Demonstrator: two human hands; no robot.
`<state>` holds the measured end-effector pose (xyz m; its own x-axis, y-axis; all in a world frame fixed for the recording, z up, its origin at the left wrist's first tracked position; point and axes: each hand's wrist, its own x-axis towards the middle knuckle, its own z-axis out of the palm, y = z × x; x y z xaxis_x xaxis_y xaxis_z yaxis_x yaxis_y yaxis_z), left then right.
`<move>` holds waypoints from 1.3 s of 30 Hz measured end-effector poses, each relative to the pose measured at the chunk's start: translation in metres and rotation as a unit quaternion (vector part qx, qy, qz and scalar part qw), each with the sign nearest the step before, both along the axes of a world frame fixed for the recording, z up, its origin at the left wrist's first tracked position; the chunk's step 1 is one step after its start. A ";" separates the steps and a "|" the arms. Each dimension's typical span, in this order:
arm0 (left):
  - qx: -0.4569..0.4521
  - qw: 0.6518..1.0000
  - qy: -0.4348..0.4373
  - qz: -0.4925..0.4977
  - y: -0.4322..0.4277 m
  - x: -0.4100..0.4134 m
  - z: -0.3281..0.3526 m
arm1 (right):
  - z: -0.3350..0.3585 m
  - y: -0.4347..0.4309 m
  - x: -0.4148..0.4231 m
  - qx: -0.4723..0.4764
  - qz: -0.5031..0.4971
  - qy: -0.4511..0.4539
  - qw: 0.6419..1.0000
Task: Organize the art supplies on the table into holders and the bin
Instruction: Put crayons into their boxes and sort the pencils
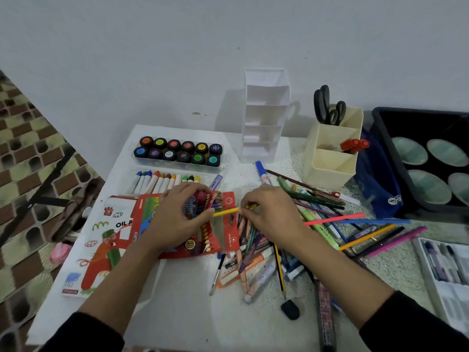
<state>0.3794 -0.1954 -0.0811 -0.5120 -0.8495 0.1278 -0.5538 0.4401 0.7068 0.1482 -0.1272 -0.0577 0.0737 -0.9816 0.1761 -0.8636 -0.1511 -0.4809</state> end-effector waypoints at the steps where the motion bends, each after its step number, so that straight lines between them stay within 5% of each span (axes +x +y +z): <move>1: -0.002 1.000 -0.001 0.001 0.000 0.000 0.000 | 0.000 -0.004 0.004 -0.005 0.005 0.007 1.000; 23: -0.055 0.997 -0.054 0.029 0.008 -0.020 0.001 | 0.002 -0.013 0.026 0.047 0.051 0.052 0.996; 31: -0.031 0.999 -0.018 0.014 0.005 -0.018 0.002 | -0.007 -0.014 0.040 0.061 -0.028 -0.086 0.994; 39: -0.045 0.999 0.005 0.020 0.007 -0.016 -0.005 | 0.013 -0.008 0.002 0.035 -0.056 -0.128 0.990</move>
